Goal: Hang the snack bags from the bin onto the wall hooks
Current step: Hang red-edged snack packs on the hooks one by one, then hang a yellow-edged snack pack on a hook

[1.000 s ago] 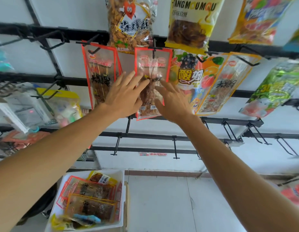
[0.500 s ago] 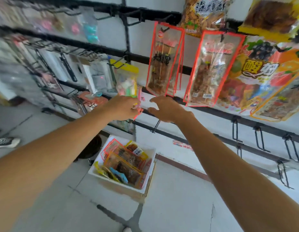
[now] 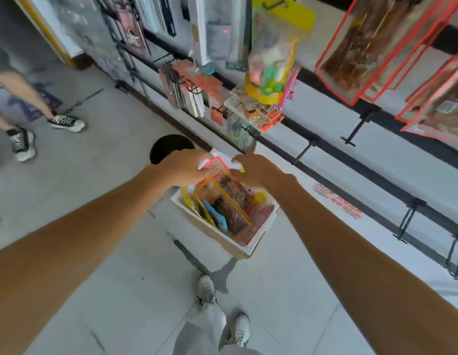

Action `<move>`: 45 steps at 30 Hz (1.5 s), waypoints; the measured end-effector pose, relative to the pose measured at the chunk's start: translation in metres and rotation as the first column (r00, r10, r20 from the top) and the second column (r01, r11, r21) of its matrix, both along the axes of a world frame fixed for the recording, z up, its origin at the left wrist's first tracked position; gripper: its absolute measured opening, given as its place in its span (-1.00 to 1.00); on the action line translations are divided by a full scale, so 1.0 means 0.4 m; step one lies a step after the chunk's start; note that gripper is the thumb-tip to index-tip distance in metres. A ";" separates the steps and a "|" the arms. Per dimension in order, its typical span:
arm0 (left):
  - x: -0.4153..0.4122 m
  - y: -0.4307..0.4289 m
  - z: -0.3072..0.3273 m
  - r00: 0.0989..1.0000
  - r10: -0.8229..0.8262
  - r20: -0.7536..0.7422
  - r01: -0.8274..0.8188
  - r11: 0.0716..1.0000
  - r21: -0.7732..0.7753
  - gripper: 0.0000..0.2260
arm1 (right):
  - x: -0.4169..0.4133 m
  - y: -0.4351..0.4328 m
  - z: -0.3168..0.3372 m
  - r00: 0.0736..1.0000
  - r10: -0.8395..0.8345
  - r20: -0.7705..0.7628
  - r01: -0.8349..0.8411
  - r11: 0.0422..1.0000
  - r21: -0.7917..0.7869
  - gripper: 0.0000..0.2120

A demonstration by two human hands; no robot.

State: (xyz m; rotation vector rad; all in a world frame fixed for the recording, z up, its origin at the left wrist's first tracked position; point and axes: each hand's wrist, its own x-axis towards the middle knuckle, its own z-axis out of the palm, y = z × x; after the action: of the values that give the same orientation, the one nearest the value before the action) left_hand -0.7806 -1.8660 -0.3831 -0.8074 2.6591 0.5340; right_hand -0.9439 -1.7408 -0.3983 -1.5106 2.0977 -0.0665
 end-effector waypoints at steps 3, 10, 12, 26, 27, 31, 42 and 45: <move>0.018 -0.050 -0.102 0.999 0.043 0.009 -0.044 0.997 0.058 -0.58 | -0.005 -0.040 -0.086 1.000 -0.002 0.005 0.002 0.998 0.059 -0.53; 0.017 -0.105 -0.298 0.995 0.101 0.024 -0.103 0.982 0.160 -0.65 | -0.035 -0.112 -0.288 0.998 -0.032 0.061 0.020 0.984 0.179 -0.58; 0.002 -0.126 -0.360 0.992 0.126 0.007 -0.125 0.975 0.184 -0.67 | -0.052 -0.146 -0.365 0.997 -0.037 0.070 0.024 0.983 0.181 -0.63; -0.045 -0.124 -0.726 0.916 0.399 -0.037 -0.355 0.852 0.384 -0.66 | -0.007 -0.256 -0.795 0.997 -0.075 -0.004 0.075 0.997 -0.011 -0.77; -0.040 -0.119 -0.735 0.917 0.397 -0.037 -0.355 0.856 0.375 -0.65 | -0.008 -0.252 -0.804 0.996 -0.072 -0.046 0.072 0.997 -0.004 -0.80; -0.018 -0.114 -0.737 0.905 0.423 -0.032 -0.381 0.843 0.381 -0.59 | -0.009 -0.237 -0.807 0.991 -0.091 -0.099 0.094 0.995 0.026 -0.80; -0.070 -0.161 -0.491 0.762 0.647 -0.028 -0.516 0.633 0.577 -0.57 | -0.085 -0.213 -0.508 0.918 -0.228 0.324 0.313 0.919 -0.241 -0.90; -0.070 -0.180 -0.401 0.731 0.681 -0.047 -0.524 0.603 0.602 -0.52 | -0.111 -0.206 -0.388 0.912 -0.219 0.345 0.329 0.895 -0.301 -0.93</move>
State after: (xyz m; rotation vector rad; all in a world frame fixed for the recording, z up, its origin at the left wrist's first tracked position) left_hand -0.8085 -1.9379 -0.5433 -1.5291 2.1394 1.6156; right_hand -0.9884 -1.8232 -0.5534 -1.2719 2.1023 -0.7745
